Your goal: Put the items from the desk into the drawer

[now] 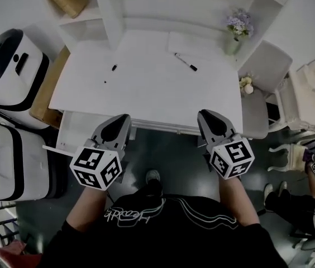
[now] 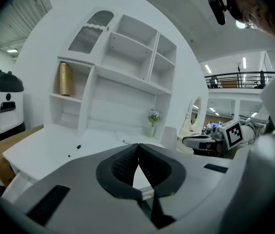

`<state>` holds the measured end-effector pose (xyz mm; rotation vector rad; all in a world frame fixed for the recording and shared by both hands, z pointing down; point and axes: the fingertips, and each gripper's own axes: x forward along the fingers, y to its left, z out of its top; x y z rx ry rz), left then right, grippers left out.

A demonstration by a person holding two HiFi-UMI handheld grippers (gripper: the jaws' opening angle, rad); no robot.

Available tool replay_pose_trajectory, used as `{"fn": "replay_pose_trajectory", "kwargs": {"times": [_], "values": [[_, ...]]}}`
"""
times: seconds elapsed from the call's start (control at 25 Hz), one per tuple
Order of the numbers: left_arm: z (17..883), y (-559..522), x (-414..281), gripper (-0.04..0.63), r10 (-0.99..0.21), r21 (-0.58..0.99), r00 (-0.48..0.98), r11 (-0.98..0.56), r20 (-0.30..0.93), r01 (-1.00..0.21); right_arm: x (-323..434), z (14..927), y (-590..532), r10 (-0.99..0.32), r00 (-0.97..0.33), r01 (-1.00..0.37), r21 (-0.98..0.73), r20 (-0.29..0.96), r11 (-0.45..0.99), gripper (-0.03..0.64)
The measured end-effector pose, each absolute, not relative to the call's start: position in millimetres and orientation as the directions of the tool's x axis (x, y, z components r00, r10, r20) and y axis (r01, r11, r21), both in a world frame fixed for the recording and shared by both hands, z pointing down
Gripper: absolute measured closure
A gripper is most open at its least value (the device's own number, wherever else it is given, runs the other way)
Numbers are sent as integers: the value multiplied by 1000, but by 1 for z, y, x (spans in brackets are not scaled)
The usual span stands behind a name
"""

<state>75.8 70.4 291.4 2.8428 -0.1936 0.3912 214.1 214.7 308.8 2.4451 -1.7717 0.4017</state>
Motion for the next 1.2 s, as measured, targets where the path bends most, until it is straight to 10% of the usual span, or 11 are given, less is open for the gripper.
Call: {"fn": "replay_pose_trajectory", "kwargs": {"times": [0.72, 1.2], "values": [[344, -37, 198, 575, -131, 309, 919, -916, 373, -256, 414, 387, 92, -878, 217, -968, -23, 427, -251, 554], [377, -101, 262, 575, -187, 333, 873, -872, 451, -359, 523, 498, 39, -759, 132, -982, -22, 638, -189, 423]]}}
